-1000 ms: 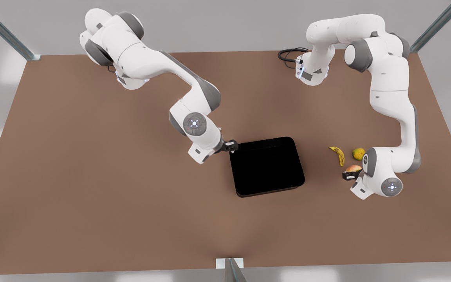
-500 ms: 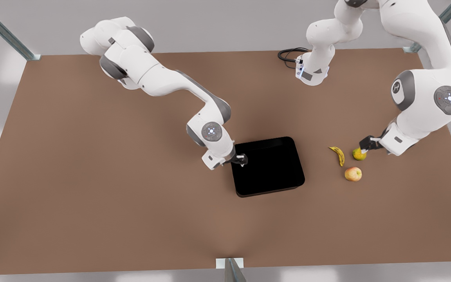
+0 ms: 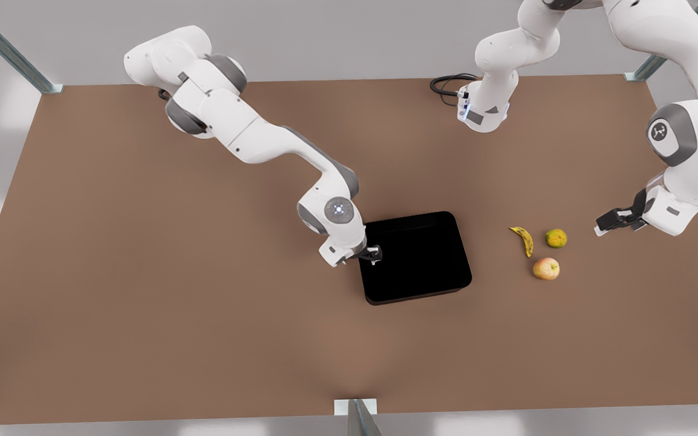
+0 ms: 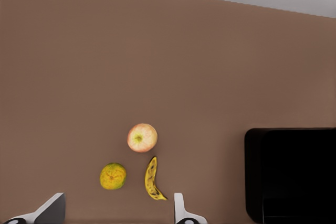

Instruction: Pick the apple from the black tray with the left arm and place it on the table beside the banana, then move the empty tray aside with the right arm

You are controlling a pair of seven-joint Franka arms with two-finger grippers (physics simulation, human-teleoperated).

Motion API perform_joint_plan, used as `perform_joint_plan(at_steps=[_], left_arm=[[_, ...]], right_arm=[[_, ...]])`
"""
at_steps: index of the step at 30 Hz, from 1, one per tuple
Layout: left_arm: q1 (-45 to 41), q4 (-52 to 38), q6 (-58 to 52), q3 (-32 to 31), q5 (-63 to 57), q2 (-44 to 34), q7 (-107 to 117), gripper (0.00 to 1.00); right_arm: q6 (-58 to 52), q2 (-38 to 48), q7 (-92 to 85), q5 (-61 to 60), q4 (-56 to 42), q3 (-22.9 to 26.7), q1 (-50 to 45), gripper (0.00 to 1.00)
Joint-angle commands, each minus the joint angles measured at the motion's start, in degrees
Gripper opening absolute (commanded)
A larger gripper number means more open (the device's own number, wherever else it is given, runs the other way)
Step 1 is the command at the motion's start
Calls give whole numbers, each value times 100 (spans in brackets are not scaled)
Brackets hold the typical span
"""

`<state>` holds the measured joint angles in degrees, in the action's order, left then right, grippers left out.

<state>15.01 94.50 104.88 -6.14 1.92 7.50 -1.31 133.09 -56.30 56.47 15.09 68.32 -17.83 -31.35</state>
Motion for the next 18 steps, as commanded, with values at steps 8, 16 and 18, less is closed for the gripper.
perform_joint_plan(at_steps=[8, 16, 18], left_arm=[[20, -37, -11, -2, 1, 15, 140, 100], [20, -37, -11, -2, 1, 15, 140, 100], [20, -37, -11, -2, -8, 15, 148, 100]], right_arm=[[507, -267, 330, 3, -12, -54, -29, 77], [499, -258, 321, -6, -12, -89, 6, 65], [499, -258, 330, -15, -12, -116, 15, 60]])
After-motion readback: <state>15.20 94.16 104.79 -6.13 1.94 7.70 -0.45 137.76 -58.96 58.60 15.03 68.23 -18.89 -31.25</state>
